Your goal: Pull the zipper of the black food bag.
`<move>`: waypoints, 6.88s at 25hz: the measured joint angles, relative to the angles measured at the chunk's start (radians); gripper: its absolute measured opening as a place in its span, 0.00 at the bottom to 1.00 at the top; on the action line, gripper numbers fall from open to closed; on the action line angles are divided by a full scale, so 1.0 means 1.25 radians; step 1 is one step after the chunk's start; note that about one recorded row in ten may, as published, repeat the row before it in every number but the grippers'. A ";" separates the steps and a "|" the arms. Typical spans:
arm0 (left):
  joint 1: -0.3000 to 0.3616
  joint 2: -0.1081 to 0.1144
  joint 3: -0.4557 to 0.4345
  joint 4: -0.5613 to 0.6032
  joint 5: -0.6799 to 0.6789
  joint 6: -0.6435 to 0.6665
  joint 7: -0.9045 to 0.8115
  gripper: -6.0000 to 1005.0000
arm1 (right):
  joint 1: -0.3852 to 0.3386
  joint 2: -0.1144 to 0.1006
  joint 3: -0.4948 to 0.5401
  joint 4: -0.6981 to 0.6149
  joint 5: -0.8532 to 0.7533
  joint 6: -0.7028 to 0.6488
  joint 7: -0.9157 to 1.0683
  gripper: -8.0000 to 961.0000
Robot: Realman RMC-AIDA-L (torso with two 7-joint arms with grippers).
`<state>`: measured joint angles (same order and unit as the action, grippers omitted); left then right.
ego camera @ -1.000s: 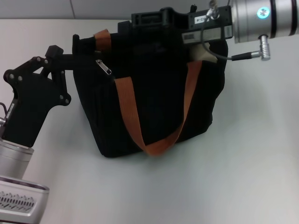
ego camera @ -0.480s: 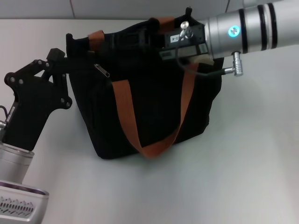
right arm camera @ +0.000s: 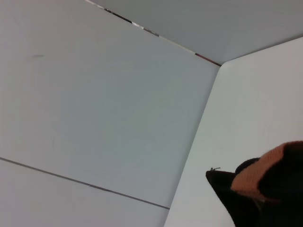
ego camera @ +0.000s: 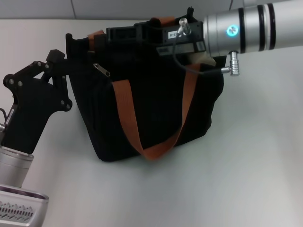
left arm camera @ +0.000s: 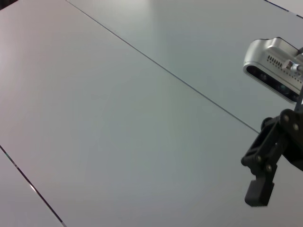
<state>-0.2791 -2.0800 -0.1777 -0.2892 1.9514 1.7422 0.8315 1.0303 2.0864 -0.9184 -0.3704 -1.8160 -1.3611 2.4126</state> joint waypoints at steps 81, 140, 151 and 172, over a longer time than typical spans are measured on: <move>0.021 0.000 0.001 -0.007 0.000 0.015 -0.010 0.01 | 0.005 -0.001 -0.198 -0.114 0.022 -0.009 -0.183 0.32; 0.021 0.000 -0.005 -0.009 -0.004 0.012 -0.010 0.02 | -0.006 -0.002 -0.266 -0.209 -0.002 0.012 -0.221 0.05; 0.034 0.000 -0.007 -0.006 -0.007 -0.002 -0.010 0.02 | -0.046 -0.005 -0.254 -0.224 -0.002 0.005 -0.222 0.02; 0.036 0.000 -0.010 -0.005 -0.010 -0.013 -0.020 0.02 | -0.157 -0.037 -0.098 -0.254 -0.003 -0.077 -0.214 0.01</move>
<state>-0.2343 -2.0800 -0.1903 -0.2960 1.9389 1.7256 0.8066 0.8344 2.0398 -1.0408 -0.6881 -1.8198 -1.4576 2.1447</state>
